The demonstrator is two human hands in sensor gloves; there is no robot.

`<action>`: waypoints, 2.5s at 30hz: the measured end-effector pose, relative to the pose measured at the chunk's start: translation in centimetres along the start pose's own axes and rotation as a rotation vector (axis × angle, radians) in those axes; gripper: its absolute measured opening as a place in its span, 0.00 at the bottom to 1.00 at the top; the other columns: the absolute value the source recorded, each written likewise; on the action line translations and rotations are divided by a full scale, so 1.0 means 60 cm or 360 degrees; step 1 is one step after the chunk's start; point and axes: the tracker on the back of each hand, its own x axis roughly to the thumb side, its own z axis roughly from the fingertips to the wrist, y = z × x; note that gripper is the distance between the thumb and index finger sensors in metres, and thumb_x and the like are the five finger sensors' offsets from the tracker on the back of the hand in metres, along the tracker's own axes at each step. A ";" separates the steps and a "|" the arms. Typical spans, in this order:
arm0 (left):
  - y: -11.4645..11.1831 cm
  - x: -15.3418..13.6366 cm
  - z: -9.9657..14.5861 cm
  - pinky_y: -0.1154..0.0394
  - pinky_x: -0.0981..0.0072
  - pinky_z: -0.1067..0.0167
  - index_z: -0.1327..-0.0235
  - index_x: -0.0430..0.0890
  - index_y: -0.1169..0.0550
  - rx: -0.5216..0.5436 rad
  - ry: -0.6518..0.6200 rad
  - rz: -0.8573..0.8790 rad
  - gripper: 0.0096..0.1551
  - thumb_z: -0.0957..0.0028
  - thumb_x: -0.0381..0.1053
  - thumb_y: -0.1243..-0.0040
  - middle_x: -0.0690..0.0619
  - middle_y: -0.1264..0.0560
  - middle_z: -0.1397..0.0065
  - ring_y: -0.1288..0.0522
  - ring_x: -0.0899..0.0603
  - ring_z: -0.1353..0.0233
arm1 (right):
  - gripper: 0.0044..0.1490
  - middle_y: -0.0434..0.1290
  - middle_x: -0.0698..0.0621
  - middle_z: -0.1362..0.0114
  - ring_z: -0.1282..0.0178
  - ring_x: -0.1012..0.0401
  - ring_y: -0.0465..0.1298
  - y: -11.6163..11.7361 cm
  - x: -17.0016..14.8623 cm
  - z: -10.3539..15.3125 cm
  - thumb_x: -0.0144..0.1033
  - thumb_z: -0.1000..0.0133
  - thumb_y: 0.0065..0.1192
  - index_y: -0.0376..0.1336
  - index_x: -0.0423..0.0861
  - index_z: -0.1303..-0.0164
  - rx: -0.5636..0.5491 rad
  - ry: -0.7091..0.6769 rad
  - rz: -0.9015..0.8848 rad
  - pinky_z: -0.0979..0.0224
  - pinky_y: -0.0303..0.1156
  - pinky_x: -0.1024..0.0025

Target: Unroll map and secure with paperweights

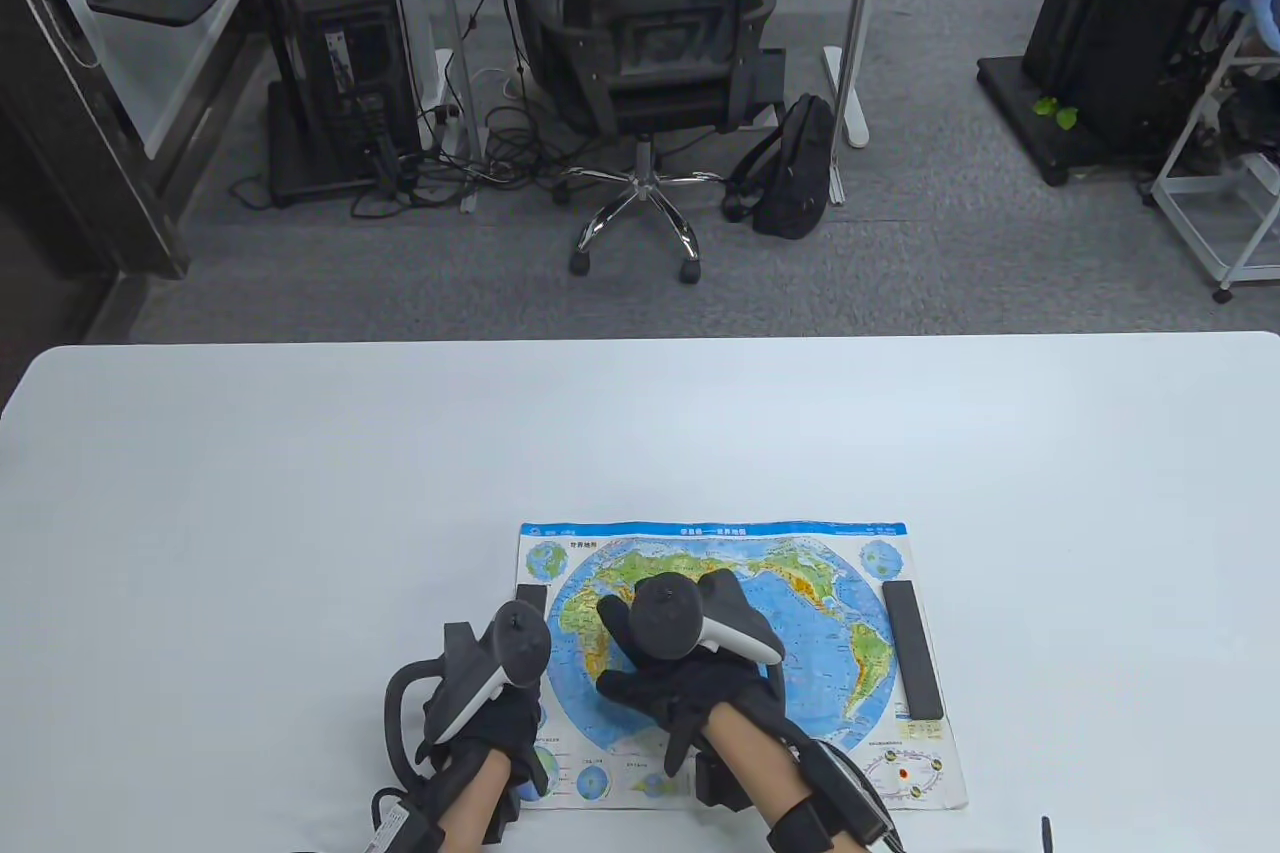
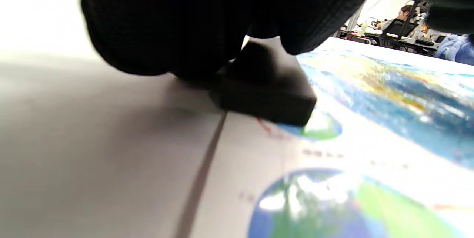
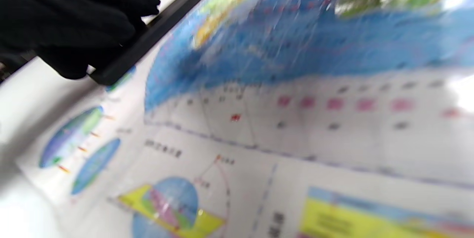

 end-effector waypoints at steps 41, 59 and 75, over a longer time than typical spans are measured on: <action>0.014 0.117 0.096 0.51 0.32 0.30 0.21 0.51 0.57 0.0205 -0.1104 0.1155 0.53 0.46 0.69 0.45 0.41 0.57 0.16 0.54 0.28 0.21 | 0.56 0.22 0.28 0.23 0.31 0.24 0.30 -0.044 -0.141 0.234 0.60 0.38 0.53 0.25 0.46 0.24 -0.0588 -0.0332 -0.0578 0.41 0.37 0.18; -0.025 0.109 0.080 0.51 0.32 0.30 0.21 0.50 0.58 0.0073 -0.1029 0.1092 0.54 0.46 0.69 0.45 0.40 0.58 0.17 0.55 0.28 0.21 | 0.56 0.22 0.28 0.23 0.31 0.24 0.31 -0.010 -0.159 0.220 0.59 0.38 0.54 0.25 0.46 0.24 -0.0516 -0.0263 -0.0595 0.40 0.38 0.19; -0.026 0.109 0.079 0.51 0.32 0.31 0.21 0.50 0.58 0.0056 -0.1042 0.1087 0.54 0.46 0.70 0.45 0.40 0.58 0.17 0.55 0.28 0.21 | 0.56 0.22 0.29 0.23 0.31 0.24 0.31 -0.007 -0.157 0.219 0.59 0.38 0.53 0.25 0.46 0.24 -0.0501 -0.0268 -0.0575 0.39 0.38 0.20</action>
